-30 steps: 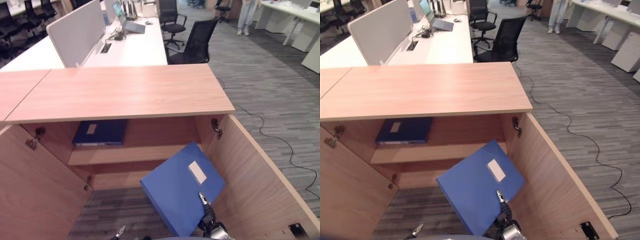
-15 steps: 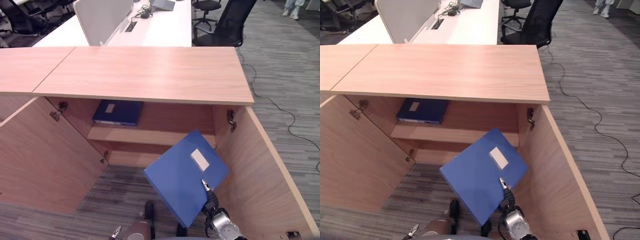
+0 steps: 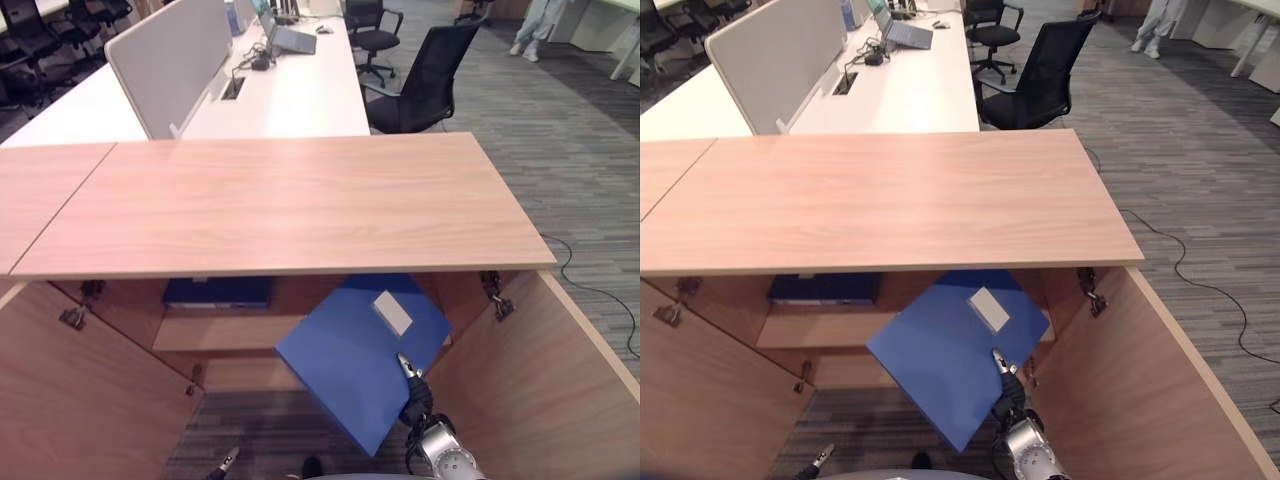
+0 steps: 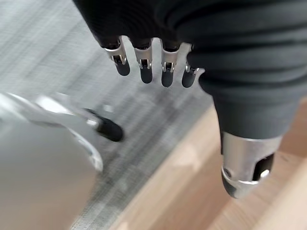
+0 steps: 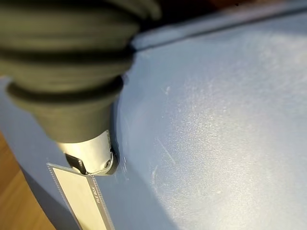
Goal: Put the empty folder in the office cabinet
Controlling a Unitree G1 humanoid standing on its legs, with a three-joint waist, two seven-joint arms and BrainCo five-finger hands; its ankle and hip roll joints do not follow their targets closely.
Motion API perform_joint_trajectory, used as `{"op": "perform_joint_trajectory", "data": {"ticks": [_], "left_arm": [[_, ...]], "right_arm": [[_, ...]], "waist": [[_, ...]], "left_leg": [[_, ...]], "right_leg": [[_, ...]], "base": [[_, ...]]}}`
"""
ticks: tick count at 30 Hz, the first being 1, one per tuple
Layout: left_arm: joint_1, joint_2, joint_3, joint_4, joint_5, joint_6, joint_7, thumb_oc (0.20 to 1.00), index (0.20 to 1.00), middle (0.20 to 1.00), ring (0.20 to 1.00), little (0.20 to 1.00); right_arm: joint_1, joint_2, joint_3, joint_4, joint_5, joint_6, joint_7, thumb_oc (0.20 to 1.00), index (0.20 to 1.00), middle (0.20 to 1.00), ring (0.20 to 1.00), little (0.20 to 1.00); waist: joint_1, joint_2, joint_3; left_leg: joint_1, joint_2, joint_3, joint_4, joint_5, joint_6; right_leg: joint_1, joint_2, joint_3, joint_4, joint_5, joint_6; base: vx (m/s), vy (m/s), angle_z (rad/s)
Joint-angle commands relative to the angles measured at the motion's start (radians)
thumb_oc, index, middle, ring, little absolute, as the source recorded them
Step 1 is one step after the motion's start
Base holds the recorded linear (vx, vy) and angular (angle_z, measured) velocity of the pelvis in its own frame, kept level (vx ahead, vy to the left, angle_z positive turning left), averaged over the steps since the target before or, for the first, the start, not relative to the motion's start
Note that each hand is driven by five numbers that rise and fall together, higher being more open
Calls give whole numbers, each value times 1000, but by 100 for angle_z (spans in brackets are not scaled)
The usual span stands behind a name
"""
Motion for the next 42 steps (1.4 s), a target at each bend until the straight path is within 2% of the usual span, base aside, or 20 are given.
{"op": "perform_joint_trajectory", "data": {"ticks": [1,2,3,4,8,9,10,12,14,15,17,19,23,26,30,32,33,35,37,42], "left_arm": [[-22,5,-34,38,49,-15,24,1000,1000,1000,1000,1000],[-24,4,-33,37,48,-15,24,1000,1000,1000,1000,1000],[-31,0,-40,30,42,-15,24,1000,1000,1000,1000,1000],[-51,-7,-64,10,29,-23,29,1000,1000,1000,1000,1000],[-71,-21,-85,-31,0,-34,34,1000,1000,1000,1000,1000],[-87,-31,-117,-112,-58,-56,49,1000,1000,1000,1000,1000],[-101,-29,-147,-146,-74,-72,55,1000,1000,1000,1000,1000],[-105,-34,-165,-178,-93,-80,58,1000,1000,1000,1000,1000],[-88,-44,-238,-307,-135,-93,69,1000,1000,1000,1000,1000],[-67,-35,-320,-449,-174,-99,71,1000,1000,1000,1000,1000],[-50,-13,-373,-553,-196,-103,73,1000,1000,1000,1000,1000],[-29,43,-432,-685,-228,-102,68,1000,1000,1000,1000,1000],[-6,147,-497,-869,-276,-90,57,1000,1000,1000,1000,1000],[-1,174,-498,-909,-290,-83,60,1000,1000,1000,1000,1000],[17,205,-521,-953,-322,-82,63,1000,1000,1000,1000,1000],[15,206,-526,-968,-336,-85,69,1000,1000,1000,1000,1000],[10,203,-527,-991,-342,-92,73,1000,1000,1000,1000,1000],[10,203,-529,-1001,-344,-94,79,1000,1000,1000,1000,1000],[1,199,-538,-1027,-363,-107,95,1000,1000,1000,1000,1000],[-6,191,-554,-1051,-389,-114,111,1000,1000,1000,1000,1000]], "right_arm": [[-56,-19,18,-160,-24,-65,38,200,200,200,200,200],[-57,-19,18,-162,-24,-65,36,200,200,200,200,200],[-66,-24,24,-175,-21,-66,33,200,200,200,200,200],[-78,-40,32,-199,-20,-66,32,200,200,200,200,200],[-106,-61,42,-229,-21,-79,25,200,200,200,200,200],[-148,-83,39,-290,-20,-113,6,200,200,200,200,200],[-189,-101,49,-335,-22,-149,-1,200,200,200,200,200],[-211,-108,53,-358,-20,-165,-8,200,200,200,200,200],[-298,-120,51,-423,-33,-221,-55,200,200,200,200,200],[-414,-116,28,-420,-48,-267,-116,200,200,200,200,200],[-525,-119,19,-393,-56,-297,-160,200,200,200,200,200],[-705,-173,-1,-322,-79,-325,-222,200,200,200,200,200],[-970,-269,-22,-155,-80,-330,-288,200,200,200,200,200],[-1036,-278,-57,-101,-39,-347,-291,200,200,200,200,200],[-1150,-289,-132,91,75,-378,-300,200,200,200,200,200],[-1157,-272,-178,122,114,-403,-304,200,200,200,200,200],[-1139,-245,-236,138,150,-438,-311,200,200,200,200,200],[-1132,-232,-257,144,160,-451,-321,200,200,200,200,200],[-1126,-200,-292,204,162,-472,-373,200,200,200,200,200],[-1124,-127,-326,276,180,-459,-398,200,200,200,200,200]], "waist": [[-20,10,101],[-20,15,104],[-24,24,128],[-35,29,176],[-42,34,222],[-46,21,268],[-36,16,296],[-31,20,300],[-21,34,292],[-10,49,282],[4,60,282],[28,72,283],[63,88,293],[76,94,288],[96,113,291],[102,125,292],[106,140,296],[108,145,293],[115,160,291],[126,171,286]], "left_leg": [[-99,20,-9,119,-82,-3],[-108,26,-4,122,-71,1],[-106,35,0,129,-78,-2],[-101,41,-14,169,-110,-11],[-118,53,-20,218,-135,-12],[-208,67,-34,336,-170,-13],[-297,71,-37,408,-181,-14],[-346,74,-42,439,-185,-14],[-459,80,-63,498,-188,-14],[-543,87,-86,540,-192,-15],[-597,90,-95,570,-196,-18],[-668,98,-103,621,-206,-19],[-803,107,-107,736,-238,-15],[-884,108,-110,810,-261,-12],[-965,101,-118,888,-290,-12],[-985,97,-117,906,-296,-14],[-1009,92,-117,928,-302,-15],[-1028,90,-117,945,-308,-16],[-1066,90,-119,990,-324,-11],[-1101,93,-123,1047,-355,-1]], "right_leg": [[-134,-42,-70,191,173,-25],[-143,-39,-78,195,183,-33],[-173,-47,-122,170,172,-46],[-206,-52,-167,119,149,-40],[-247,-63,-173,59,186,-28],[-282,-60,-144,11,212,-27],[-322,-57,-139,25,210,-39],[-355,-50,-140,41,203,-44],[-434,-39,-154,75,180,-56],[-498,-35,-160,111,154,-62],[-545,-35,-158,147,137,-68],[-615,-36,-157,204,114,-74],[-751,-30,-145,330,64,-94],[-830,-29,-139,409,26,-107],[-913,-42,-138,503,-16,-115],[-933,-47,-132,525,-31,-115],[-954,-55,-129,550,-47,-118],[-973,-58,-125,571,-58,-120],[-1009,-70,-118,618,-81,-128],[-1042,-75,-110,674,-113,-139]], "base": [[-76,134,0],[-62,107,-12],[-72,10,-33],[-16,16,-31],[-45,-49,11],[-192,-163,35],[-192,-163,33],[-165,-106,23],[-174,-165,-10],[-99,-136,9],[-65,-90,25],[-48,-67,17],[-51,-47,8],[-17,-44,-3],[2,-35,3],[10,-10,7],[12,-8,6],[15,-6,12],[25,-11,17],[29,-4,8]]}}
